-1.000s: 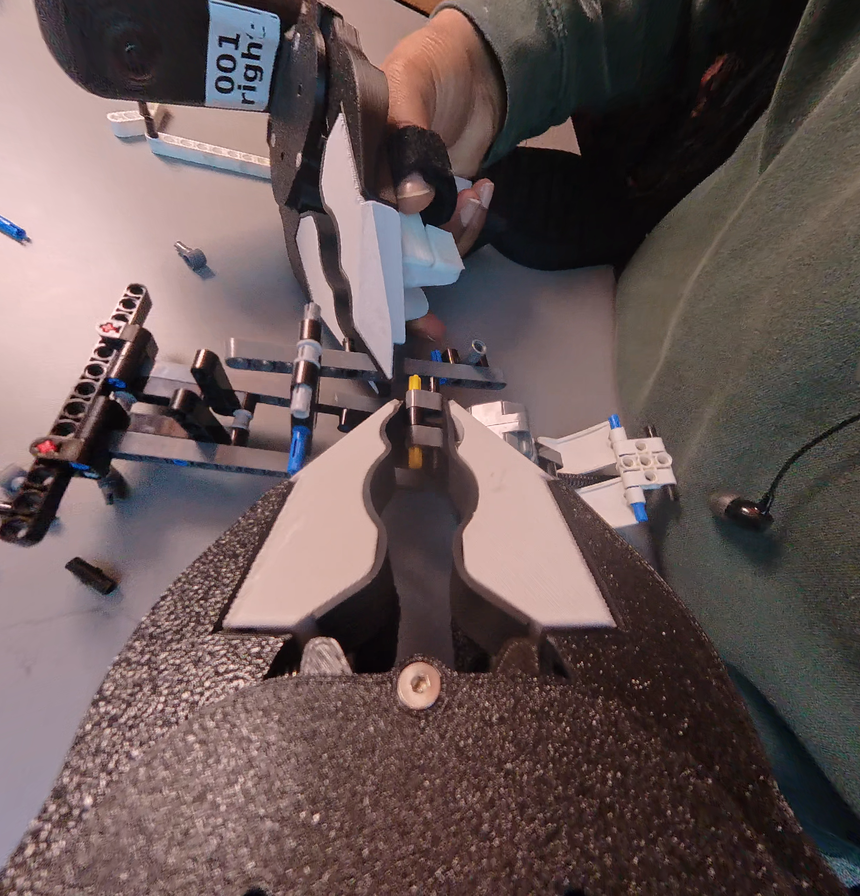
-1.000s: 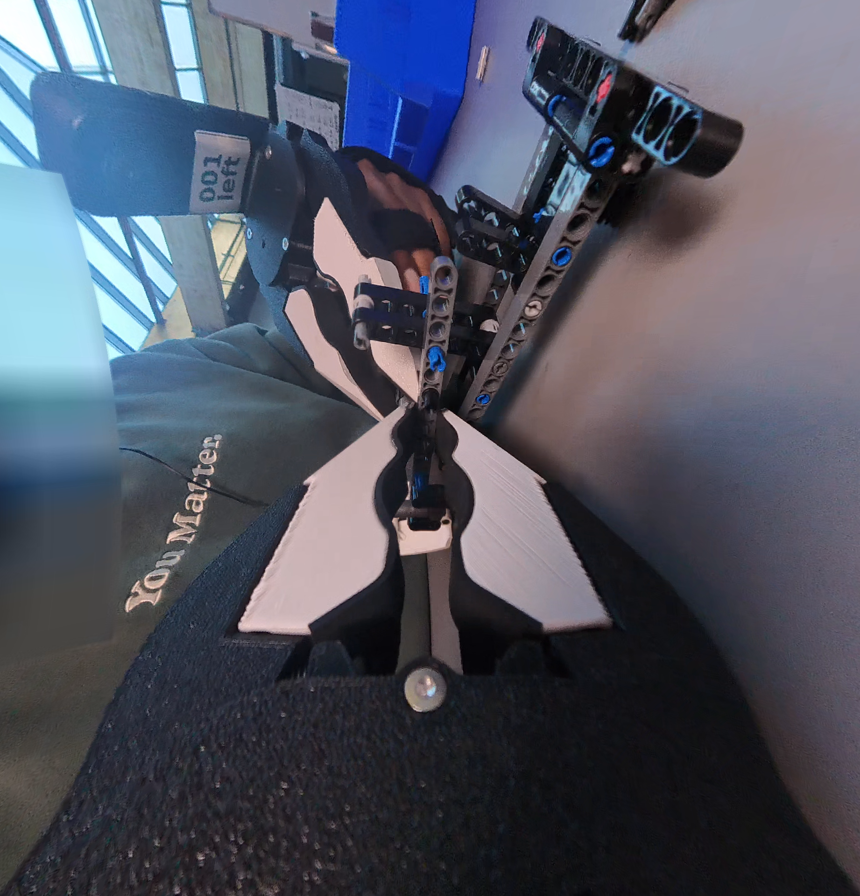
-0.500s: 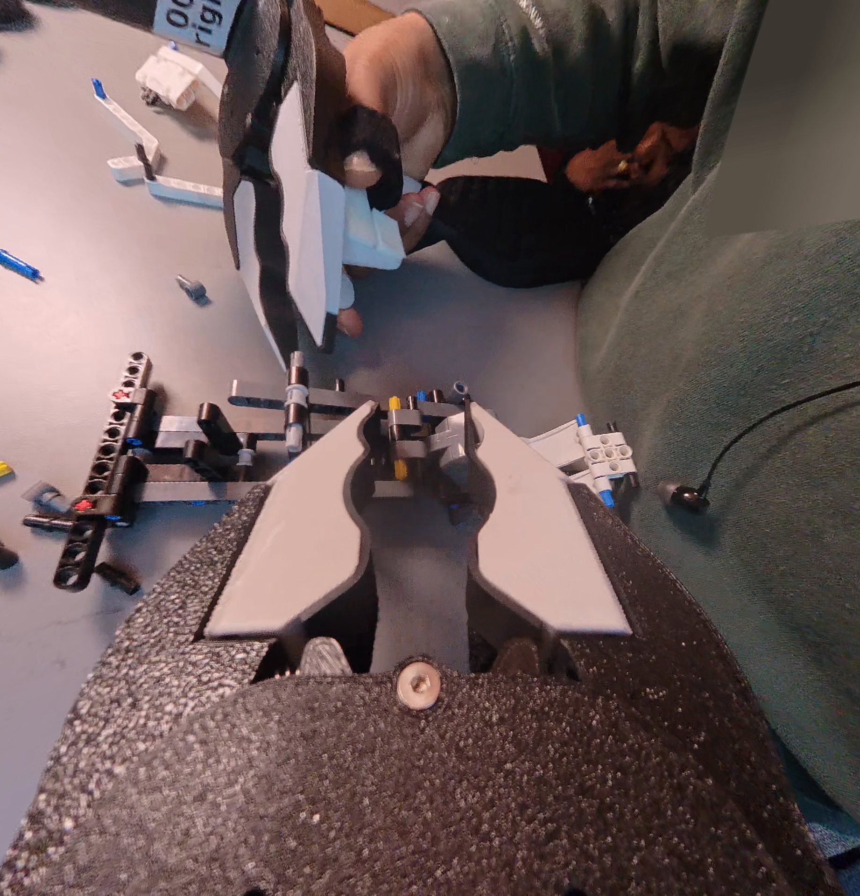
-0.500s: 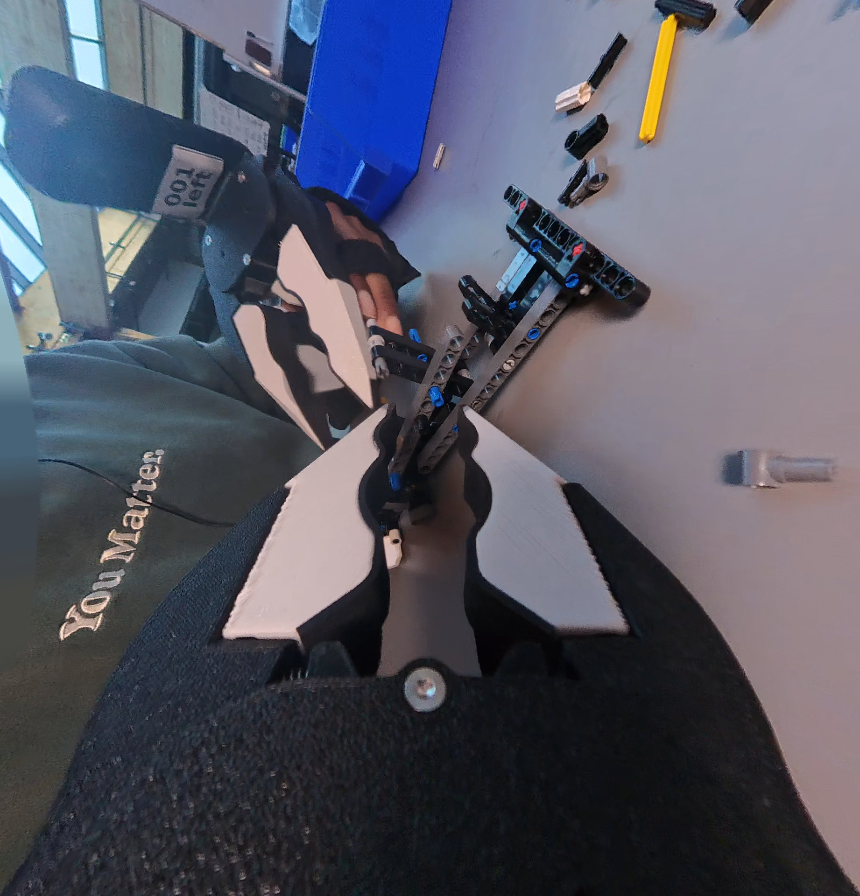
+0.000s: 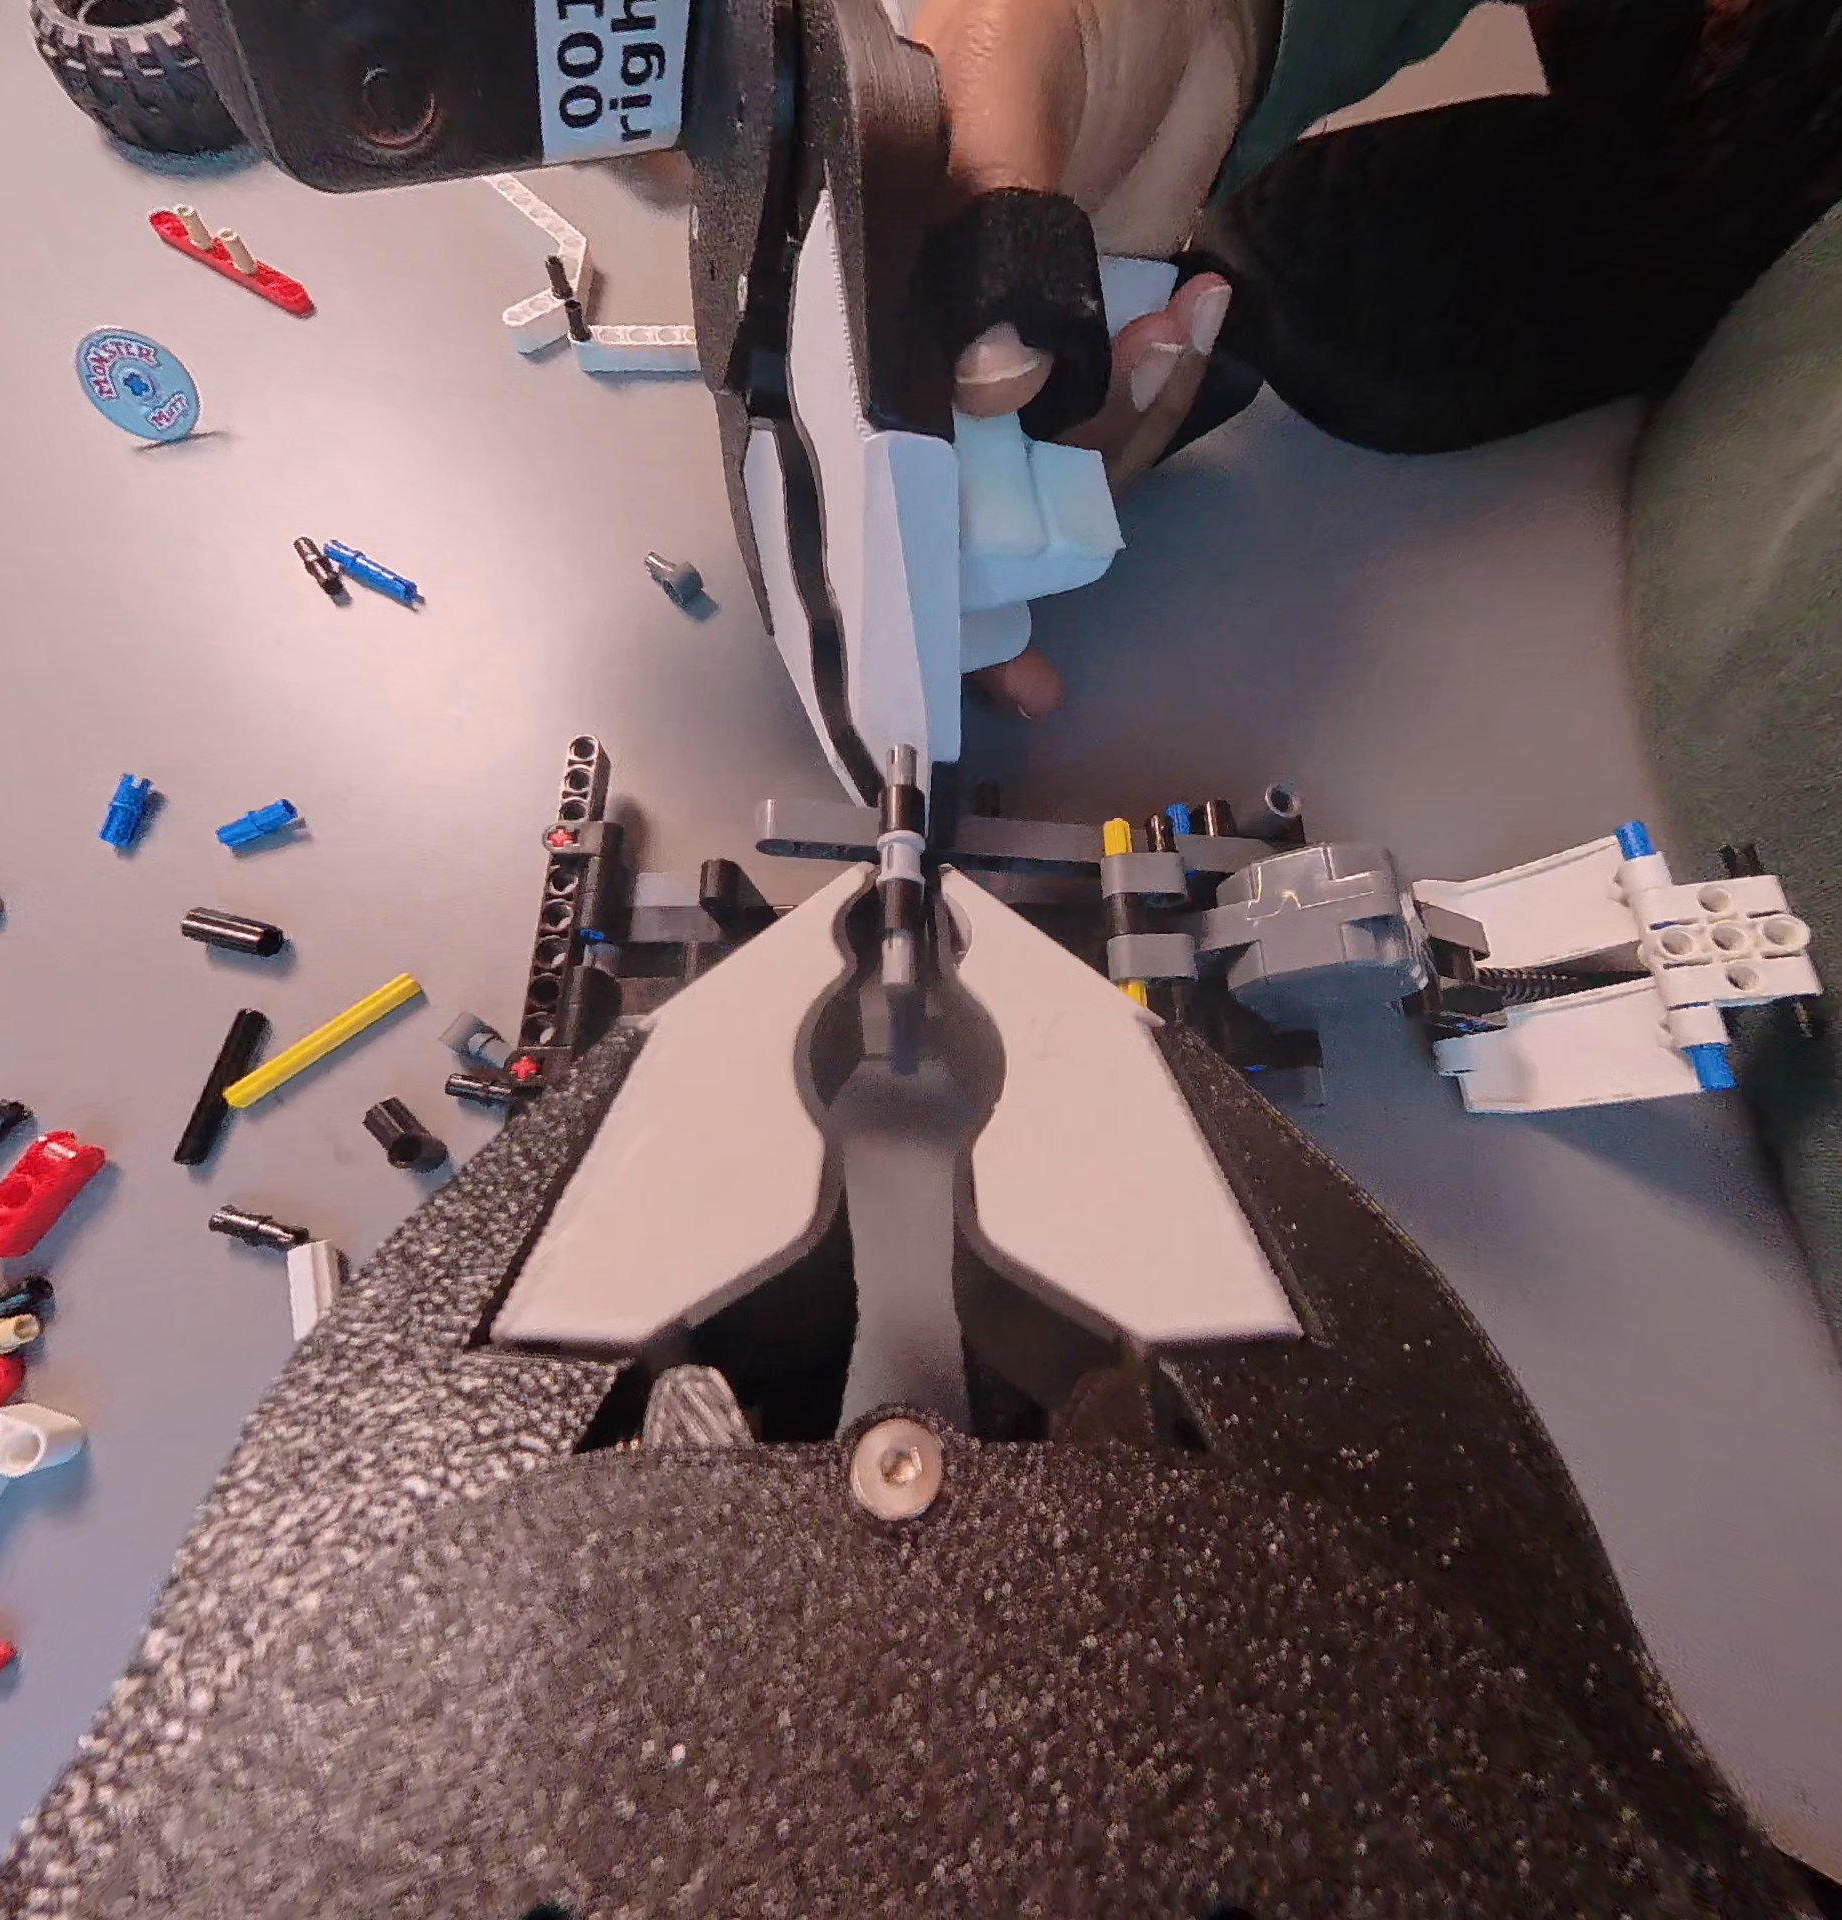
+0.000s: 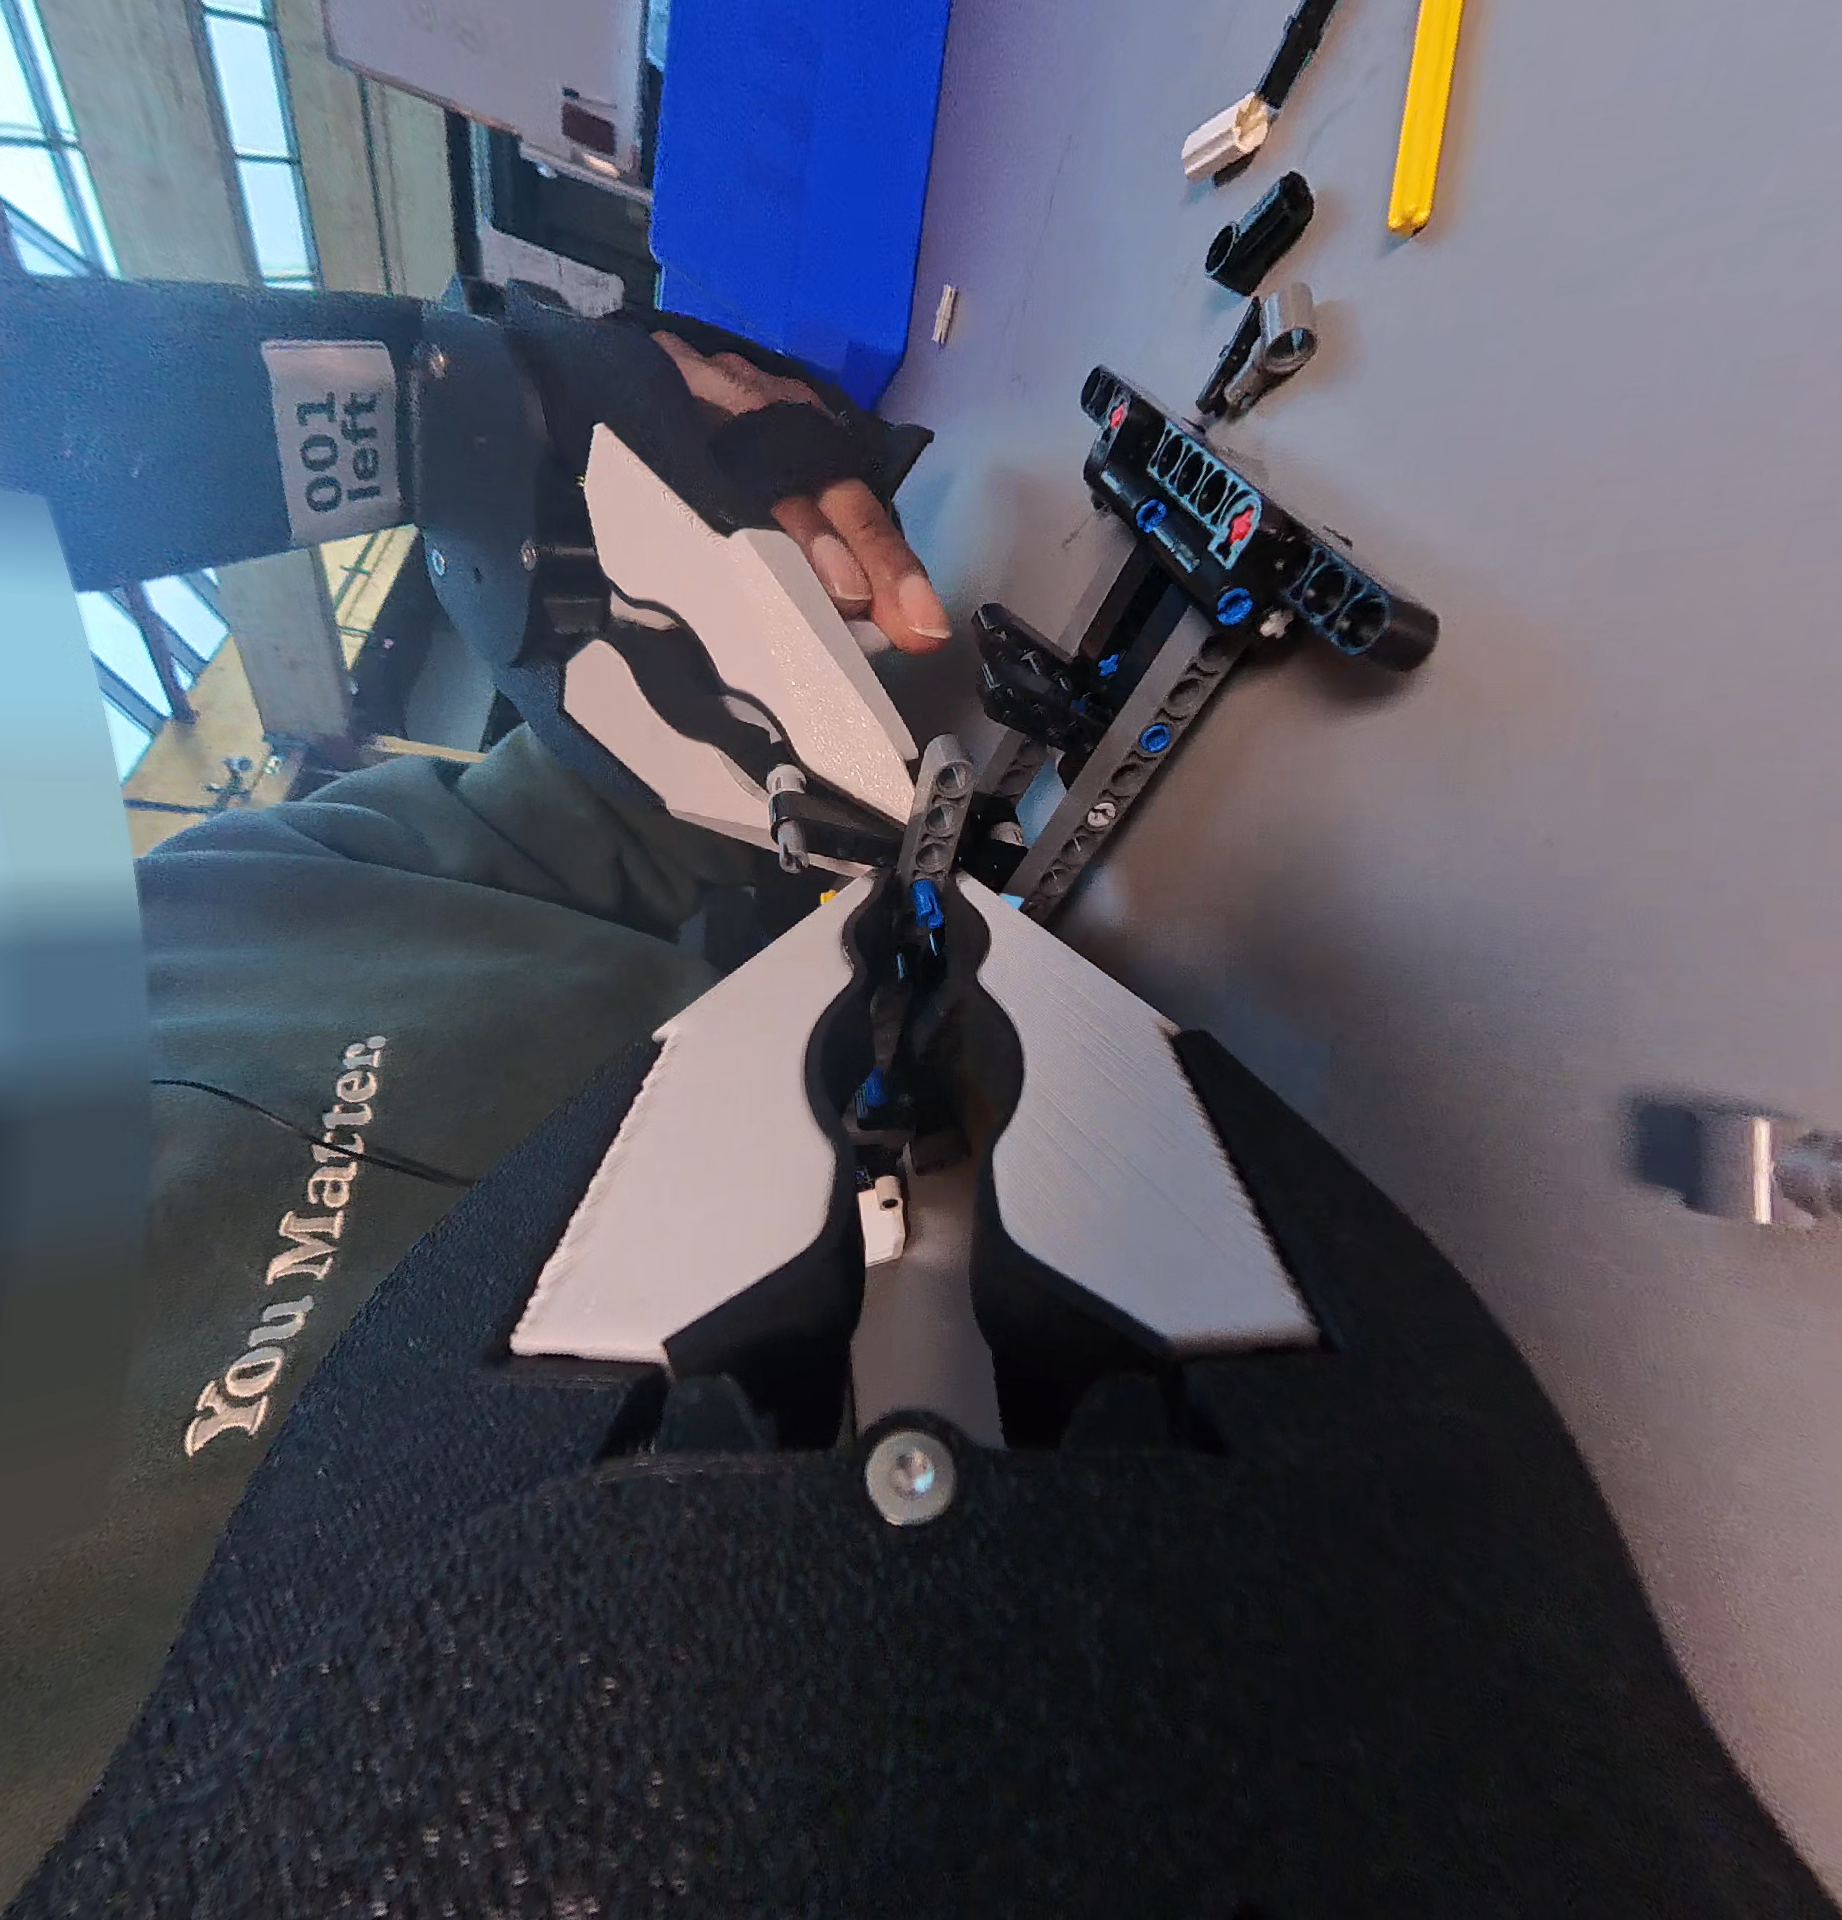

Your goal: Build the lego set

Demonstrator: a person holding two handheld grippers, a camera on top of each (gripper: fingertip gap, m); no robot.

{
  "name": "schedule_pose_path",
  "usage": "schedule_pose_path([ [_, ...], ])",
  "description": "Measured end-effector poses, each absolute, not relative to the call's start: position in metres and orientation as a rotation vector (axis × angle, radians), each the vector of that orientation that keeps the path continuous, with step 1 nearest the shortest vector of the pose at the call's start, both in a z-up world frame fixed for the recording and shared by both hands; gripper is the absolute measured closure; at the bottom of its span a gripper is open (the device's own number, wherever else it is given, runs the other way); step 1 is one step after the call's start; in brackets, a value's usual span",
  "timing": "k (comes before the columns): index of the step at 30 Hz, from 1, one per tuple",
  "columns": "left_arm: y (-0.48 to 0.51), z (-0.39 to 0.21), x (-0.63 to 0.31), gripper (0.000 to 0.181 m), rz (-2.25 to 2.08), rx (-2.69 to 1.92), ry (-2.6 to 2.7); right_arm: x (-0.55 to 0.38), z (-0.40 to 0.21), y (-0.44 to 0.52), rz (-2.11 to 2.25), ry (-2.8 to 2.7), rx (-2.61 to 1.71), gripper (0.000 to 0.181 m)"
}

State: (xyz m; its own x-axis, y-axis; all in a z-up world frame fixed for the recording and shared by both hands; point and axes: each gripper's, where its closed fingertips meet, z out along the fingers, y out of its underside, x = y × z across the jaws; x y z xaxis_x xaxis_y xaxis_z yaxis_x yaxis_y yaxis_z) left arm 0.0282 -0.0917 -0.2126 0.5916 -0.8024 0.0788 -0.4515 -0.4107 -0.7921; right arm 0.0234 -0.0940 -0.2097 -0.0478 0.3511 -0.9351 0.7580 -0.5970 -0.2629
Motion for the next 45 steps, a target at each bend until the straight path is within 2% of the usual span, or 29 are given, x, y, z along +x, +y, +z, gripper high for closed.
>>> schedule_pose_path([
  [12, -0.095, -0.213, 0.016, 0.175, -0.56, -2.063, 0.921, 0.036, -0.209, -0.076, -1.821, 0.93, 1.998, 0.175],
  [25, -0.091, -0.212, 0.025, 0.175, -0.596, -2.017, 0.952, 0.034, -0.203, -0.083, -1.844, 0.949, 1.95, 0.175],
  [29, -0.091, -0.204, 0.023, 0.158, -0.61, -1.992, 0.923, 0.033, -0.202, -0.084, -1.852, 0.961, 1.942, 0.175],
  [32, -0.094, -0.192, 0.022, 0.153, -0.605, -1.945, 0.932, 0.036, -0.198, -0.086, -1.873, 0.977, 1.918, 0.175],
  [45, -0.118, -0.155, 0.055, 0.169, -0.446, -1.775, 1.079, 0.054, -0.15, -0.117, -1.98, 1.159, 1.775, 0.175],
])
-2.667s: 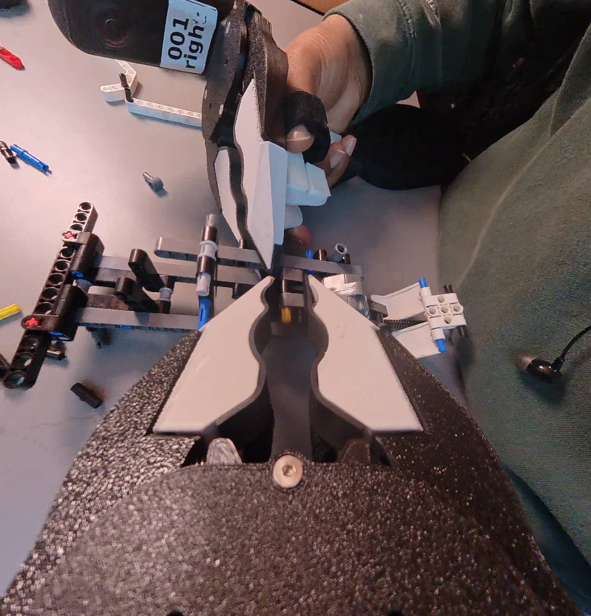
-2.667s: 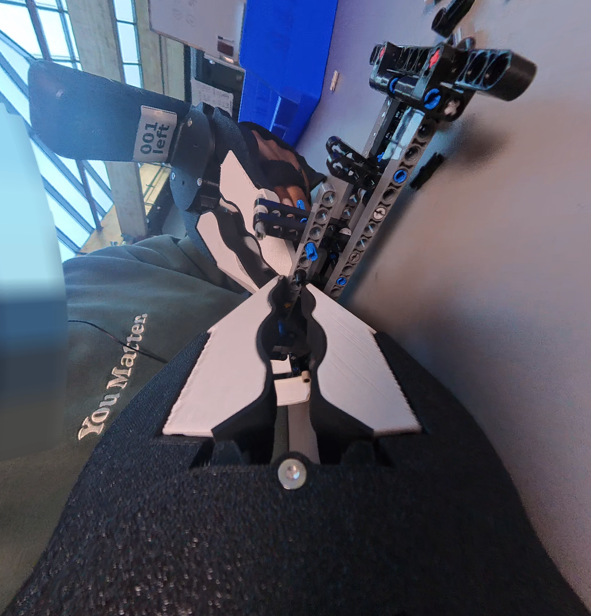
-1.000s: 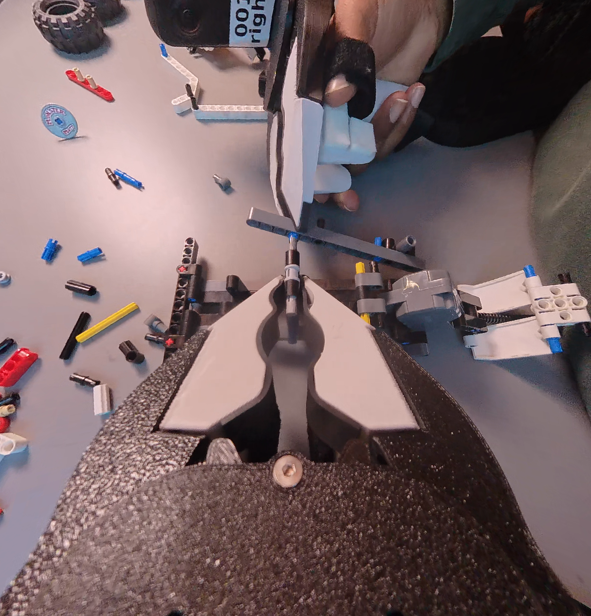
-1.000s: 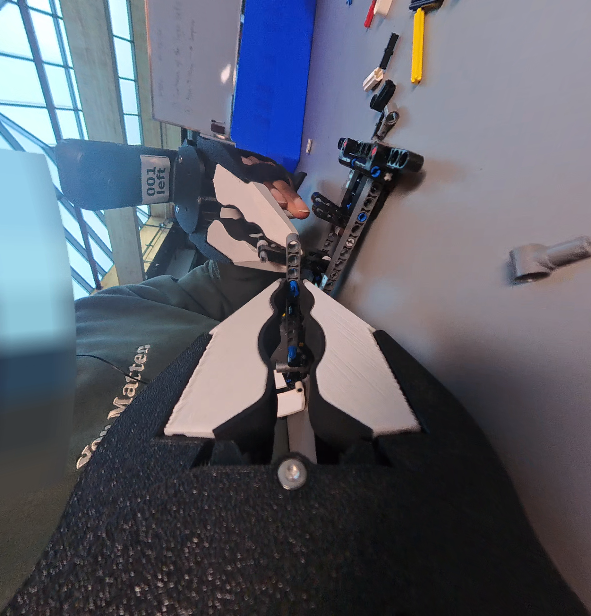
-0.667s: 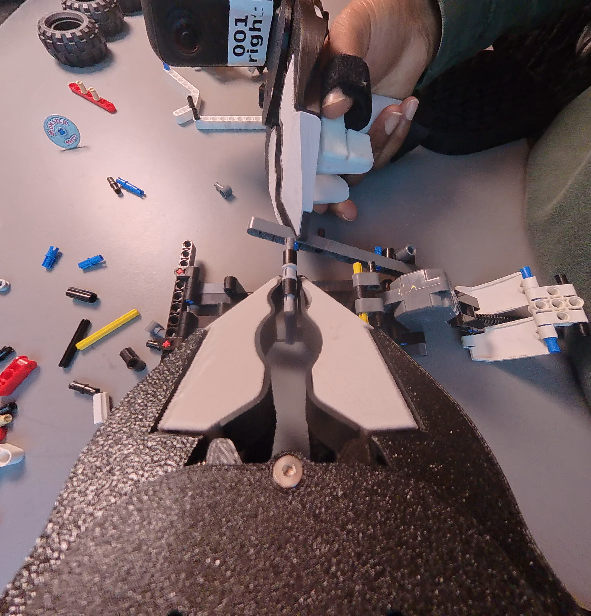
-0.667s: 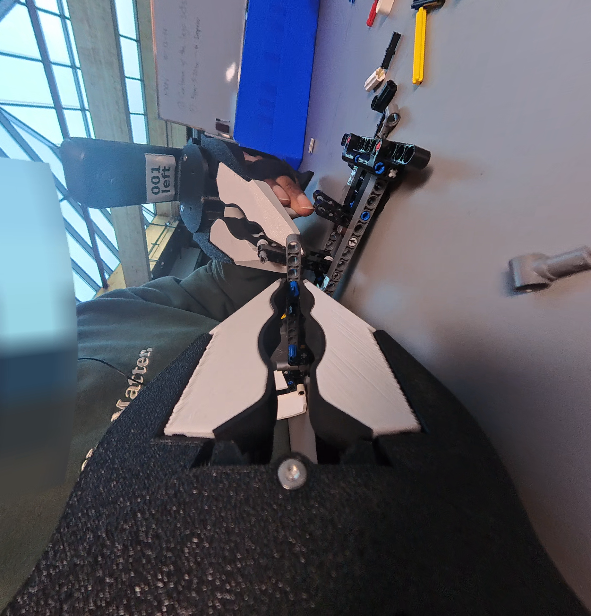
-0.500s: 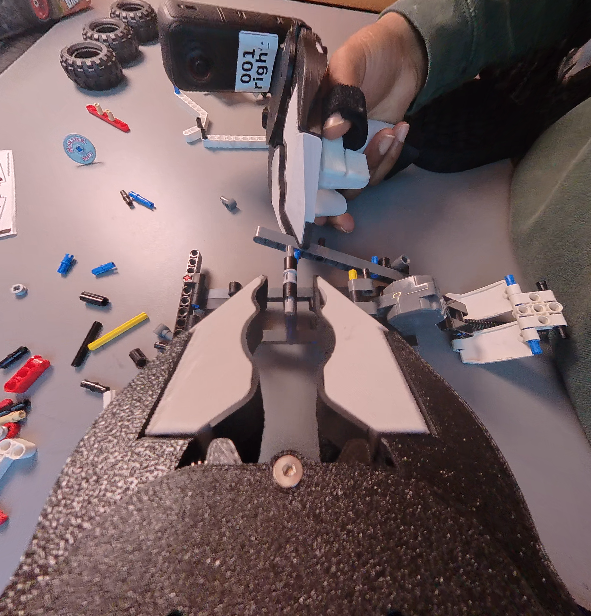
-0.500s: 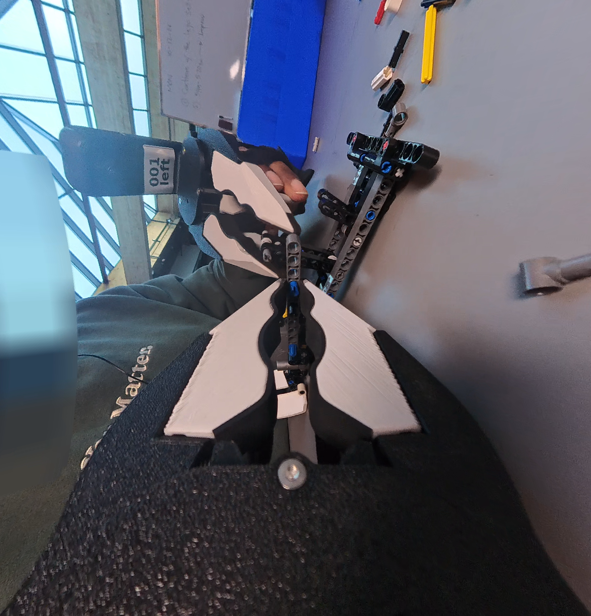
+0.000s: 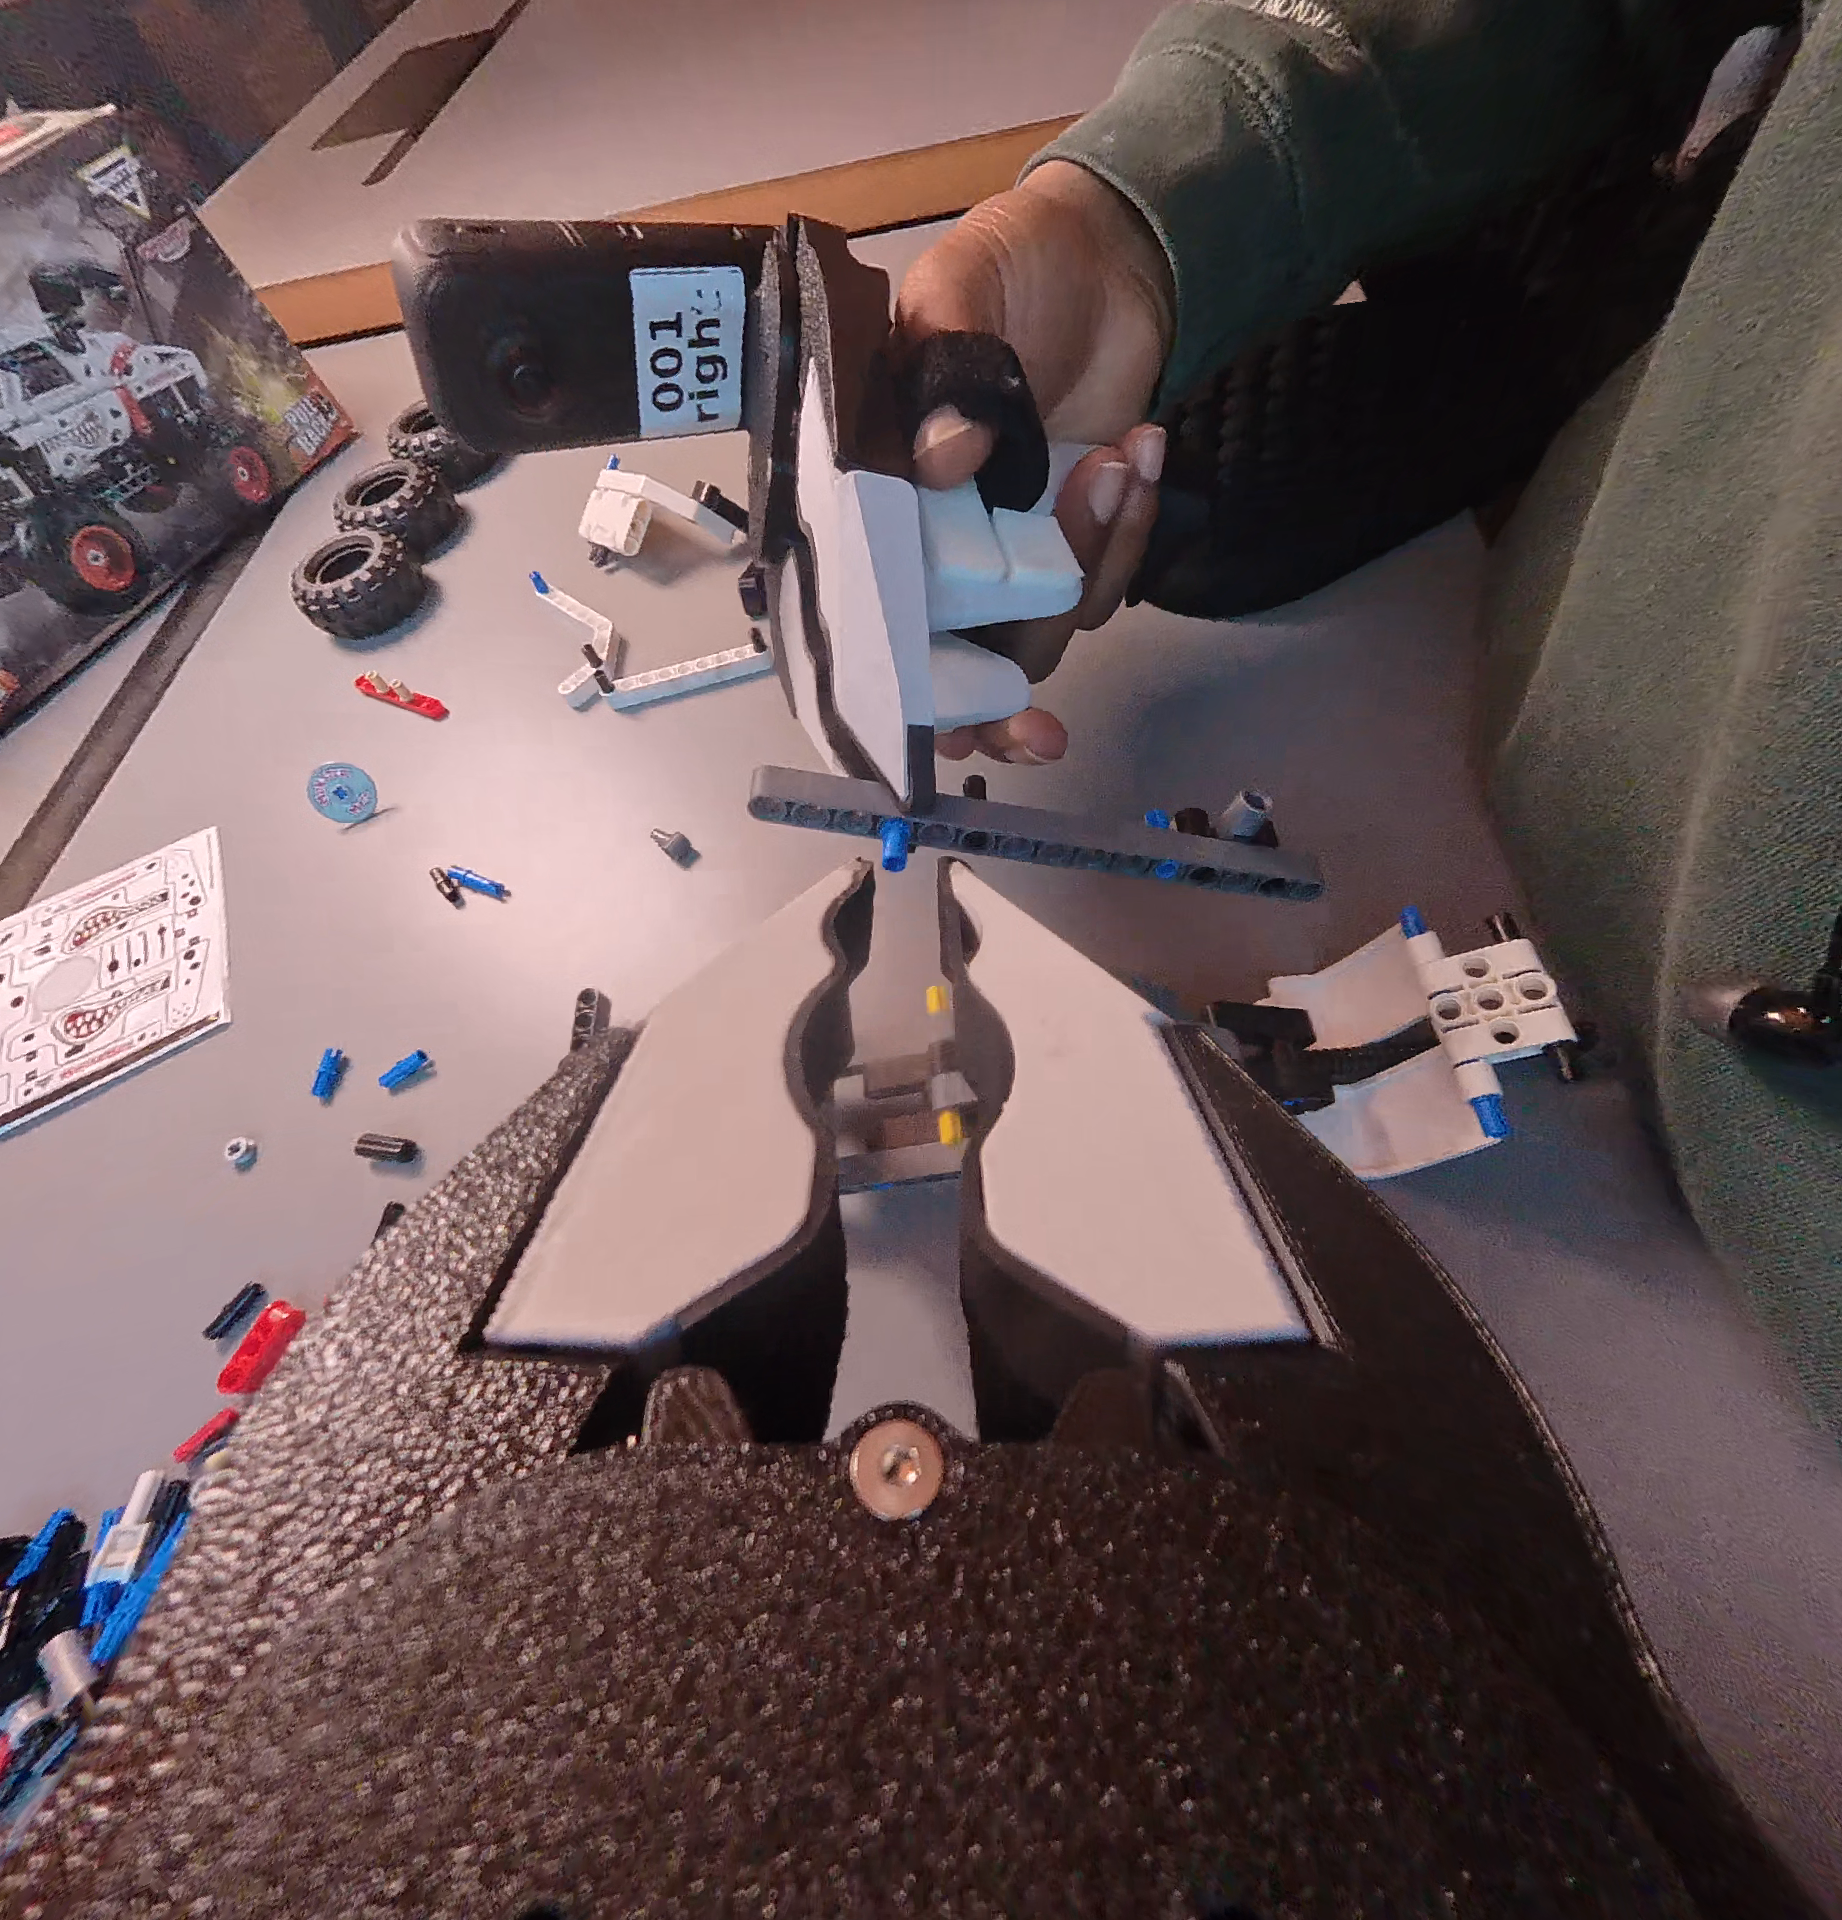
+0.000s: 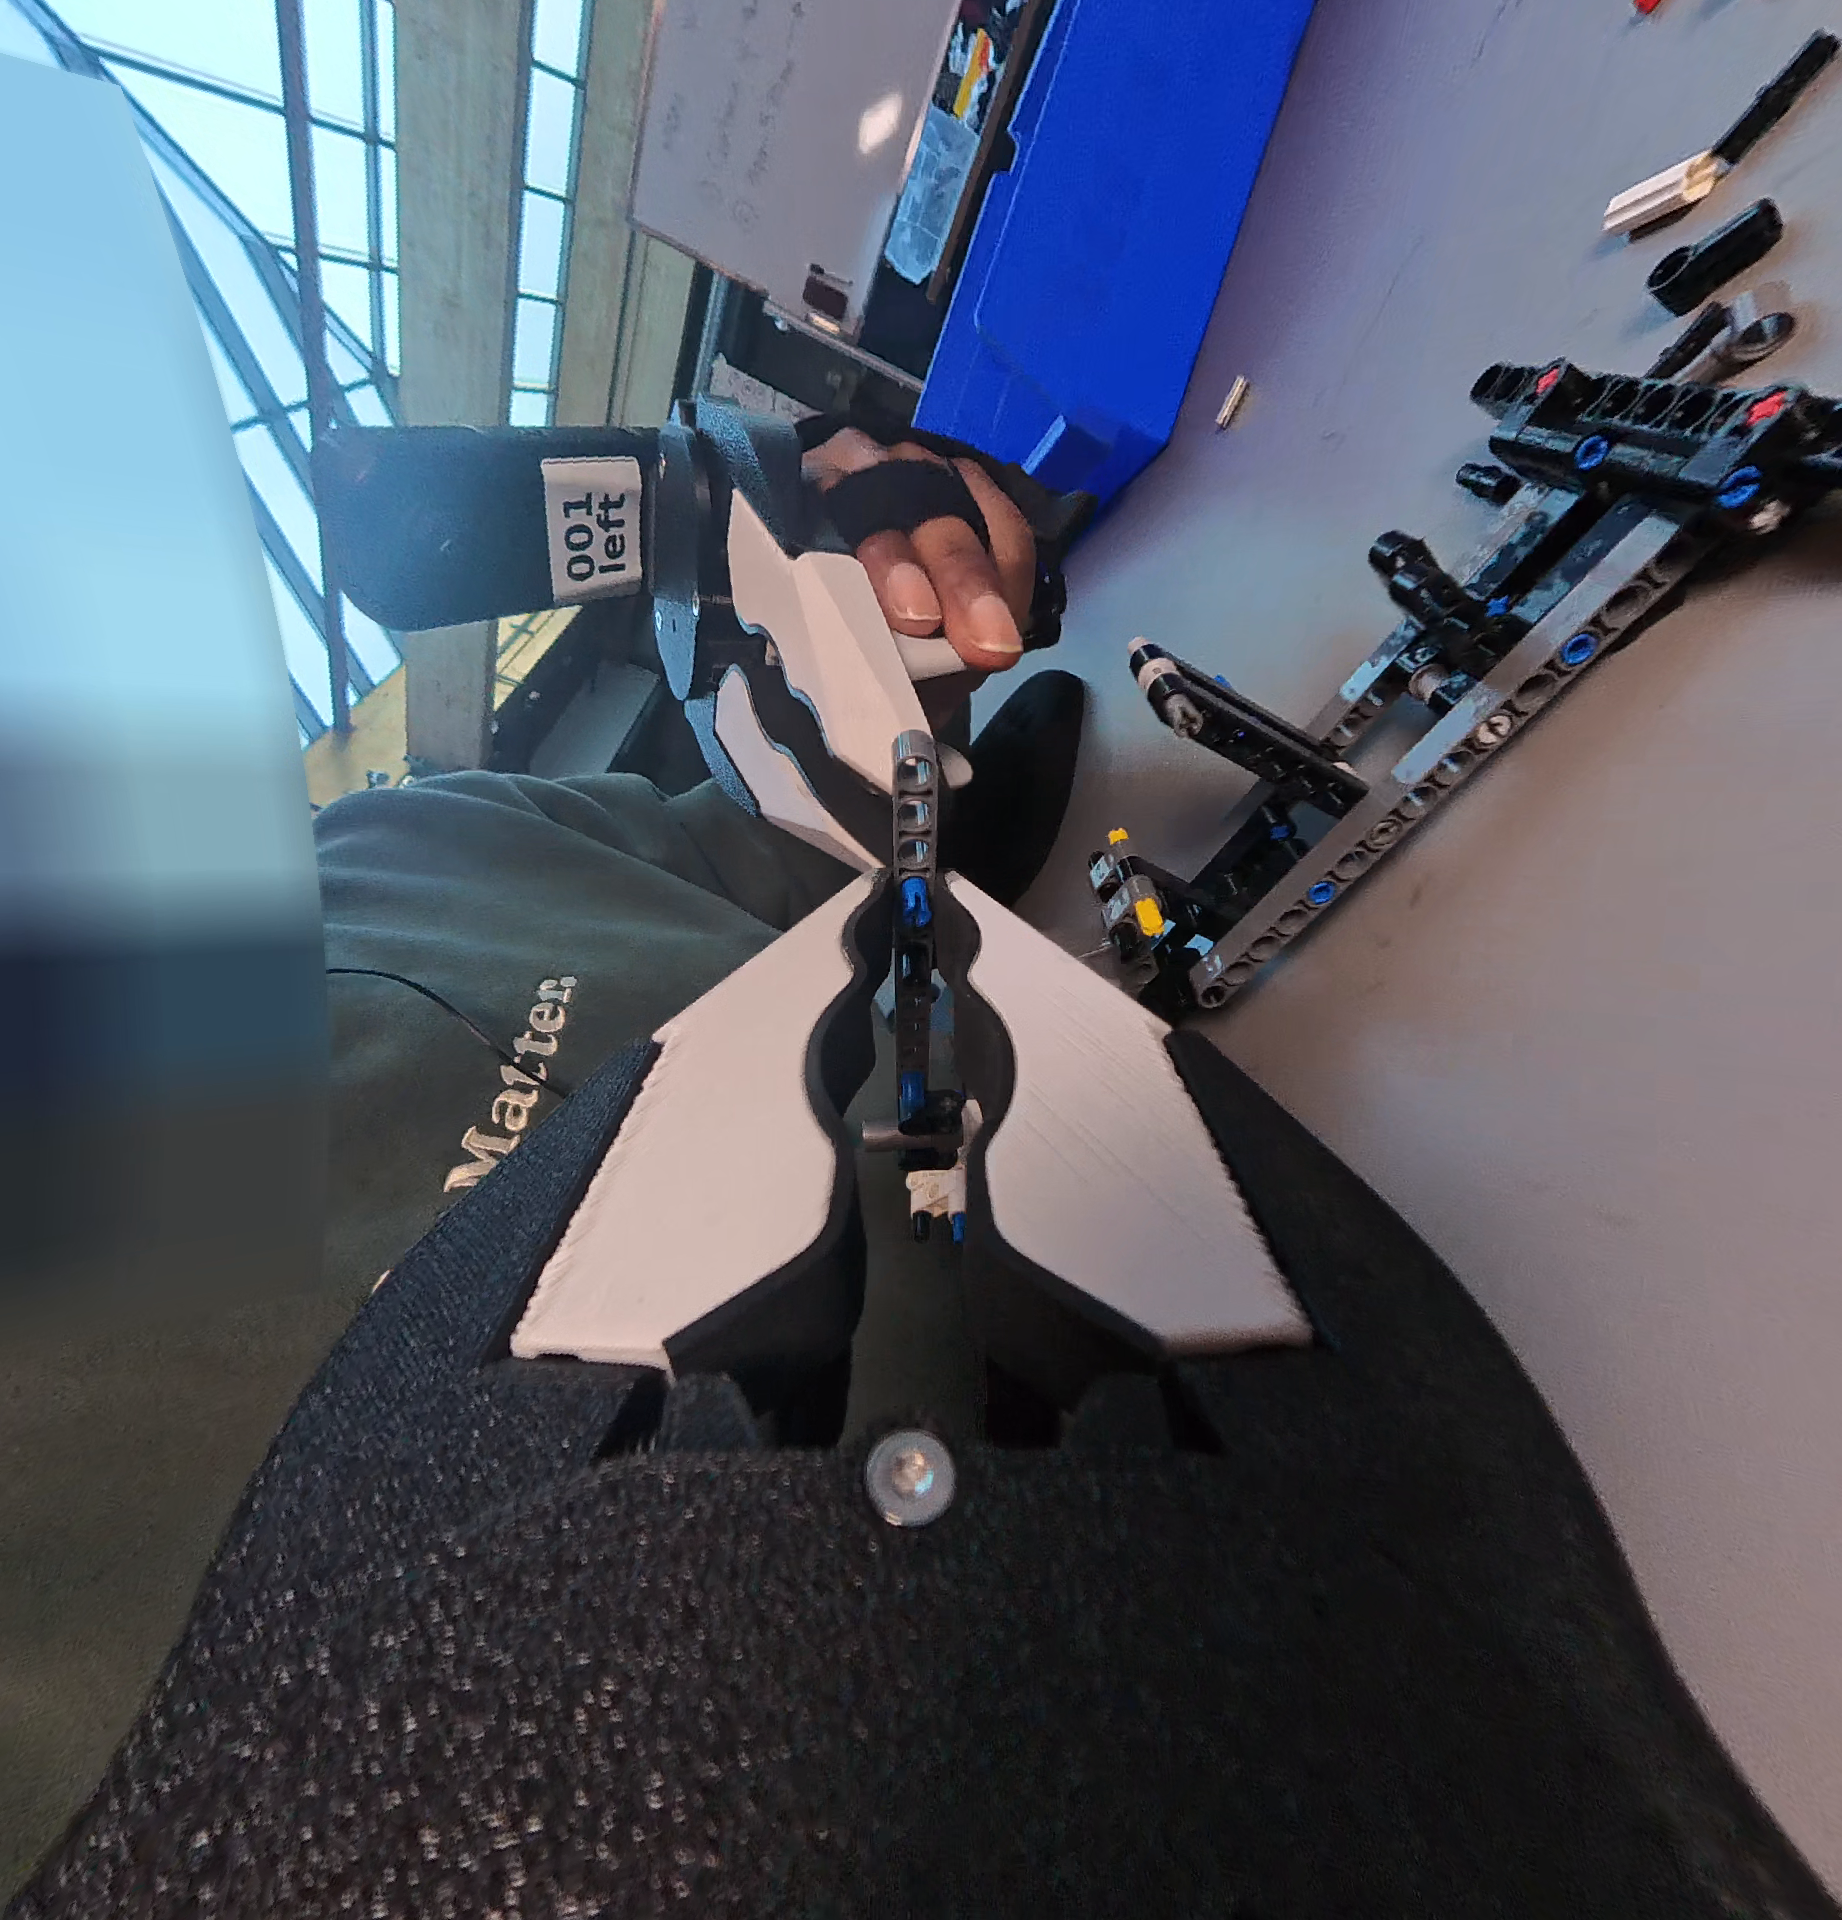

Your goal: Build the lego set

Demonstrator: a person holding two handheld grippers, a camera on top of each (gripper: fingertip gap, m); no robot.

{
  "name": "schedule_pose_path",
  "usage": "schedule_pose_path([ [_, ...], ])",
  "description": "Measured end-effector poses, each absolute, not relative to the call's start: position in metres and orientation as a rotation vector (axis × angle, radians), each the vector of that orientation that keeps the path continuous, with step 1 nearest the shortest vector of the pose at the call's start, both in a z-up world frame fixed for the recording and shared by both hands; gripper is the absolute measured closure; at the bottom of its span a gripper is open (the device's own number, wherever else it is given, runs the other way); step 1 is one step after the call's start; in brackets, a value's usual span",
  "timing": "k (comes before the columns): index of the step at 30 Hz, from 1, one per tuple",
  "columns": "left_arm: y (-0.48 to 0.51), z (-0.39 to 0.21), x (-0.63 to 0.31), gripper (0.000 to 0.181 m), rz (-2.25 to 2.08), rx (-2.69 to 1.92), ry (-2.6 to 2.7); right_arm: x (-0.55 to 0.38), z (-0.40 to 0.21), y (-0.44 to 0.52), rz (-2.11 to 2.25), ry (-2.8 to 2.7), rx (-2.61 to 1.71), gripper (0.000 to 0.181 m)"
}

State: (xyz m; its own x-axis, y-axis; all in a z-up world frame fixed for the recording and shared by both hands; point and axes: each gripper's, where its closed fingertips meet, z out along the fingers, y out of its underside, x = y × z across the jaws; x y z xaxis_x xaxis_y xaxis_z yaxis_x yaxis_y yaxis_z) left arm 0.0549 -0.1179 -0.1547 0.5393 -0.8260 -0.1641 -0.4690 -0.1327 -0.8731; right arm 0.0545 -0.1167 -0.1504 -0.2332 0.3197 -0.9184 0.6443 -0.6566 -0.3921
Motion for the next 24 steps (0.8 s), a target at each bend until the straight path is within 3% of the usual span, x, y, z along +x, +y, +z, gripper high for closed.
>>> schedule_pose_path([
  [3, -0.121, -0.153, 0.061, 0.177, -0.442, -1.755, 1.067, 0.057, -0.152, -0.125, -1.972, 1.168, 1.762, 0.175],
  [19, -0.124, -0.148, 0.069, 0.178, -0.386, -1.694, 1.044, 0.067, -0.146, -0.126, -2.072, 1.054, 1.766, 0.175],
  [24, -0.127, -0.151, 0.039, 0.178, -0.409, -1.743, 0.943, 0.084, -0.165, -0.093, -2.061, 0.998, 1.94, 0.175],
])
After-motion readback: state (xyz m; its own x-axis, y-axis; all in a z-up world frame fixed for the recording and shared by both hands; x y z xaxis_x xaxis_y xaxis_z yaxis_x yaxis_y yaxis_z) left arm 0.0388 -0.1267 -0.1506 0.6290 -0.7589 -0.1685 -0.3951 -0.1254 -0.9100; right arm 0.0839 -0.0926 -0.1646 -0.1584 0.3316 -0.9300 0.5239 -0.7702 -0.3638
